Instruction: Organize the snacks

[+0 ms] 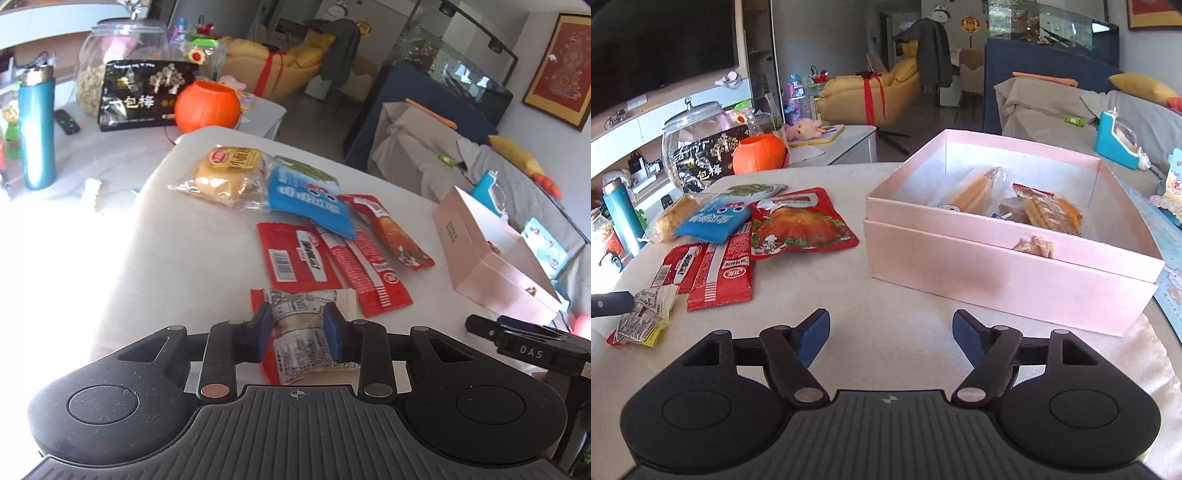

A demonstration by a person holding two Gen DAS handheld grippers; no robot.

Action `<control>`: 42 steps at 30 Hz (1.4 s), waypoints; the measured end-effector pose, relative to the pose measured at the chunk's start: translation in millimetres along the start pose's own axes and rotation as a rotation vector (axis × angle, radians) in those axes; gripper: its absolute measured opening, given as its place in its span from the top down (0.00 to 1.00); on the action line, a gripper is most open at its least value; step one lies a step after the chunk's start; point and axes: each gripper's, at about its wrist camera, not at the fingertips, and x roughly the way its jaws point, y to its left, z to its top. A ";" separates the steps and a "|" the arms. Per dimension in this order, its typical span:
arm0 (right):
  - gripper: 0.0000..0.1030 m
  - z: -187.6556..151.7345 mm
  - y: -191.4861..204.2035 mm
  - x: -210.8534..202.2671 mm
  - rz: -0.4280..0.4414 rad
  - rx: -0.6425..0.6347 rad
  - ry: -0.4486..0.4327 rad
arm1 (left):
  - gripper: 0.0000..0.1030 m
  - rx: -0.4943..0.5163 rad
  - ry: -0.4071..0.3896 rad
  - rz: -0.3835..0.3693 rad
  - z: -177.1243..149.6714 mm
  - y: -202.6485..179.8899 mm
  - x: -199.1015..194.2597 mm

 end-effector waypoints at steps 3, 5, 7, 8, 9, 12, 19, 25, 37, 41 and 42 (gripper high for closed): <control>0.28 0.3 3.6 1.8 -0.011 -0.017 0.008 | 0.64 0.044 0.048 -0.103 1.5 -15.2 12.1; 0.28 0.5 4.6 1.5 -0.012 -0.022 0.008 | 0.64 0.049 0.098 -0.196 0.8 -23.3 22.2; 0.28 1.1 4.5 0.0 -0.017 -0.015 0.005 | 0.64 0.082 0.109 -0.239 0.4 -32.4 27.0; 0.28 1.8 4.1 -1.2 -0.016 0.002 0.012 | 0.64 0.096 0.104 -0.244 1.7 -34.3 27.0; 0.28 2.7 3.8 -2.7 0.003 0.029 0.024 | 0.64 0.099 0.092 -0.244 4.5 -33.5 25.5; 0.28 5.2 11.6 -5.9 0.134 0.116 0.093 | 0.64 0.083 0.034 -0.210 18.0 -21.1 16.6; 0.21 9.1 88.9 2.9 0.243 -0.026 0.143 | 0.64 0.032 -0.017 -0.093 38.0 15.9 2.8; 0.30 1.9 112.7 0.7 0.176 -0.158 0.117 | 0.64 0.049 0.008 -0.091 29.3 19.1 -2.9; 0.33 -4.8 18.0 -13.8 0.051 -0.001 0.101 | 0.64 0.189 0.053 -0.070 19.2 -1.3 1.5; 0.26 -10.6 6.6 -15.7 0.040 0.013 0.088 | 0.64 0.203 0.044 -0.068 32.5 -6.0 9.0; 0.25 -12.5 5.1 -16.0 0.044 0.015 0.084 | 0.64 0.192 0.041 -0.072 37.7 -6.0 11.6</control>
